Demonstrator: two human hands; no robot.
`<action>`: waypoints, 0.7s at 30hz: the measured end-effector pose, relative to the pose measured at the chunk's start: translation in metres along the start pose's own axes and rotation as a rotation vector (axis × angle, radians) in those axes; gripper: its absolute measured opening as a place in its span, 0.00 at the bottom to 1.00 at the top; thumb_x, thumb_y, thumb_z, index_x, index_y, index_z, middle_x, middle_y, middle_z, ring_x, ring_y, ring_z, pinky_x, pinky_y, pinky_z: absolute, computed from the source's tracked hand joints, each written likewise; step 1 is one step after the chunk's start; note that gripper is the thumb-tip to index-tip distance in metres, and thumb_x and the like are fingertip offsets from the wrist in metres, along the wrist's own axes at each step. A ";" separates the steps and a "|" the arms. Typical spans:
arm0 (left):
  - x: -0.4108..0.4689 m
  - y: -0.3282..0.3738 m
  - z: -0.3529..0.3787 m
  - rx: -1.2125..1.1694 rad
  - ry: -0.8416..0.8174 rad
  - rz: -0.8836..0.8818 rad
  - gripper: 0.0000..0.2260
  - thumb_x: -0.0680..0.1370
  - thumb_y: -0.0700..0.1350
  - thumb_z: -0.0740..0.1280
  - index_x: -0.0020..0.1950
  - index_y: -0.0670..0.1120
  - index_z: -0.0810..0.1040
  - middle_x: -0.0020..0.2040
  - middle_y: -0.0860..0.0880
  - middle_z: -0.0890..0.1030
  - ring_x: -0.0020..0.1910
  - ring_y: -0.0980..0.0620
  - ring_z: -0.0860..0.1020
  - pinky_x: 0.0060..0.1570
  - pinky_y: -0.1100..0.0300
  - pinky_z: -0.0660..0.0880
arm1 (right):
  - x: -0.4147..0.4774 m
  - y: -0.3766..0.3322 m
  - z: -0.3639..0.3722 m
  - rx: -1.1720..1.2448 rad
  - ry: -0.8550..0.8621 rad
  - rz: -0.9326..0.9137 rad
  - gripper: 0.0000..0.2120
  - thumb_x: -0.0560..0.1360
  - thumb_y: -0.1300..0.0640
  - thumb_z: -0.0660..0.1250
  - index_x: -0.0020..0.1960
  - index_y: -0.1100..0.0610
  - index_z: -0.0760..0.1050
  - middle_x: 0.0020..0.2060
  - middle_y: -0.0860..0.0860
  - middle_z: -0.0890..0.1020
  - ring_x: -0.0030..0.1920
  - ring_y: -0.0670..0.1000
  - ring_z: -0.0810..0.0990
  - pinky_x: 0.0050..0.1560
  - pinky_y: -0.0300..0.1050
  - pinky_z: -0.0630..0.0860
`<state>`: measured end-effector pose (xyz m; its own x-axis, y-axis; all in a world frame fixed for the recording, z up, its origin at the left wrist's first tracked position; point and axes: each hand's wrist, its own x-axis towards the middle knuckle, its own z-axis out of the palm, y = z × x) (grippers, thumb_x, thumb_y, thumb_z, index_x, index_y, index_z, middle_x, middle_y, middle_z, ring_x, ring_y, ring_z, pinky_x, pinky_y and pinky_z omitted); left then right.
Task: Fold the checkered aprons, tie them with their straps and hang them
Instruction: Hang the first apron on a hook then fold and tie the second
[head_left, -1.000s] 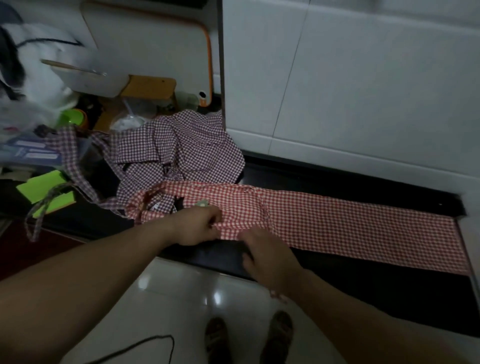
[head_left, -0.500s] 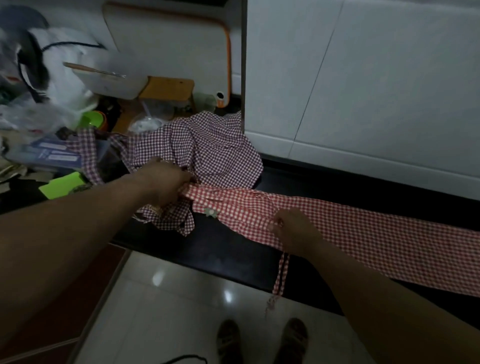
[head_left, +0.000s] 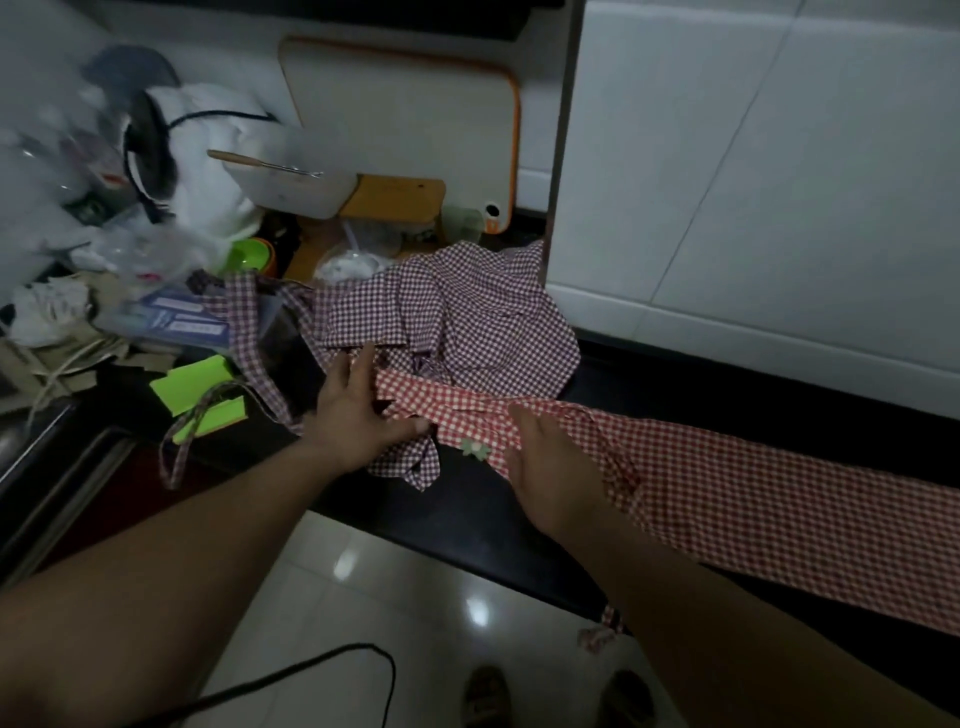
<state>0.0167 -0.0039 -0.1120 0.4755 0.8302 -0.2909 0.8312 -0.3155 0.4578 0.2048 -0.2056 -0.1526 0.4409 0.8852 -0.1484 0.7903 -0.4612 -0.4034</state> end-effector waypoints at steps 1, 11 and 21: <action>0.000 -0.004 -0.001 -0.150 -0.018 -0.036 0.59 0.65 0.72 0.77 0.85 0.58 0.44 0.86 0.47 0.48 0.84 0.42 0.52 0.79 0.37 0.56 | 0.004 -0.013 0.000 0.091 0.030 -0.040 0.31 0.84 0.50 0.61 0.83 0.51 0.53 0.77 0.55 0.67 0.72 0.55 0.72 0.74 0.51 0.67; 0.018 0.004 0.001 -0.635 0.121 -0.172 0.08 0.79 0.49 0.75 0.47 0.46 0.81 0.45 0.45 0.85 0.46 0.43 0.82 0.44 0.55 0.78 | 0.025 -0.028 0.027 -0.051 -0.215 -0.012 0.28 0.86 0.47 0.53 0.83 0.55 0.55 0.81 0.58 0.59 0.74 0.61 0.66 0.77 0.54 0.62; 0.037 0.023 -0.008 -0.654 0.028 -0.284 0.16 0.74 0.56 0.77 0.52 0.48 0.80 0.52 0.41 0.85 0.46 0.43 0.82 0.49 0.49 0.82 | 0.023 -0.031 0.021 0.077 -0.195 0.045 0.30 0.85 0.44 0.58 0.83 0.52 0.56 0.78 0.61 0.63 0.76 0.62 0.66 0.77 0.54 0.62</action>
<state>0.0510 0.0229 -0.1058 0.2515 0.8539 -0.4556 0.5744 0.2472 0.7804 0.1817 -0.1697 -0.1621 0.3787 0.8621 -0.3368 0.7333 -0.5015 -0.4592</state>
